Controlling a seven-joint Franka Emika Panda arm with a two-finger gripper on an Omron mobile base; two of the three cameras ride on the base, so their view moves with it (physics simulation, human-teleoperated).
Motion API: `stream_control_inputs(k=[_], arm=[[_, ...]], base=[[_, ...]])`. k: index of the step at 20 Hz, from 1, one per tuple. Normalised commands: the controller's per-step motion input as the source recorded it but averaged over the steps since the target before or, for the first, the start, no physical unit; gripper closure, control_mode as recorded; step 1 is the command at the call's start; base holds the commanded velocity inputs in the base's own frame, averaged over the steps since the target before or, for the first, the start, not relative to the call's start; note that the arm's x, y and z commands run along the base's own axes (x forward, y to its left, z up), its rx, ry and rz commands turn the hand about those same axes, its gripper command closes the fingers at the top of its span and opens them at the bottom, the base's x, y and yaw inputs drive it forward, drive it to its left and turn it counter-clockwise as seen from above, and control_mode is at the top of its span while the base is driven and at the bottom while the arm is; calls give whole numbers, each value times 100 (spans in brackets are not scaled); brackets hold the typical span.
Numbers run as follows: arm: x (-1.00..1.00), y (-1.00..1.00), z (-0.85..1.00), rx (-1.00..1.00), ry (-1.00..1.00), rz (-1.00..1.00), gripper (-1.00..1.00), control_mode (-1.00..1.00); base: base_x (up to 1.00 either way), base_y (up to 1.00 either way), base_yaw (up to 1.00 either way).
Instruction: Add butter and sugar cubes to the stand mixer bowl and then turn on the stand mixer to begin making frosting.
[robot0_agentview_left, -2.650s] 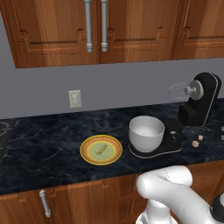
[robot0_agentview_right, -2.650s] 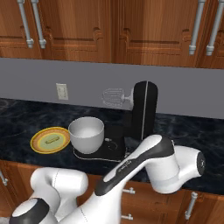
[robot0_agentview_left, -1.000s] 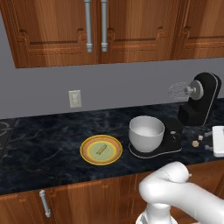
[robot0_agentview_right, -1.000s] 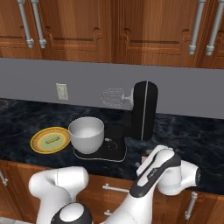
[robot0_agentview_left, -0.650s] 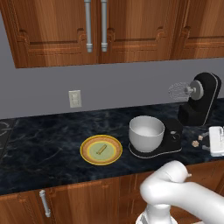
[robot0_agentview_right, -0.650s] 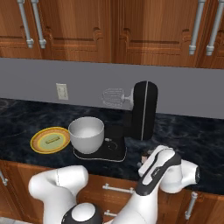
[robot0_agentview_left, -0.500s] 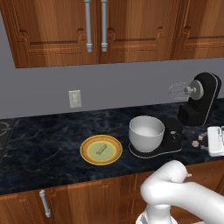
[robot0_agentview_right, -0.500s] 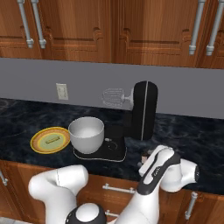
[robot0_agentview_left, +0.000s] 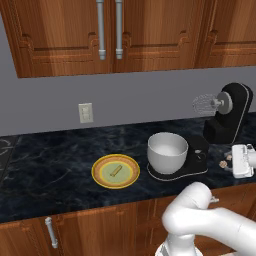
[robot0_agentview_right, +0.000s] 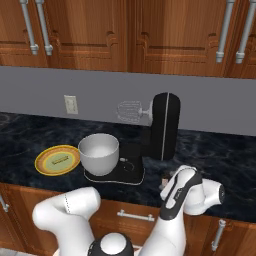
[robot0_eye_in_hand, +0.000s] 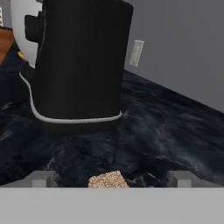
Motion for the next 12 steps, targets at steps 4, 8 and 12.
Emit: stream_control_inputs(k=[4,8,12], arm=[[25,-14,-24,-4,0,0,-100,-100],[26,-11,-23,-3,0,0,-100,-100],[9,-8,-23,-3,0,0,-100,-100]], base=[[0,0,0],[0,0,0],[0,0,0]])
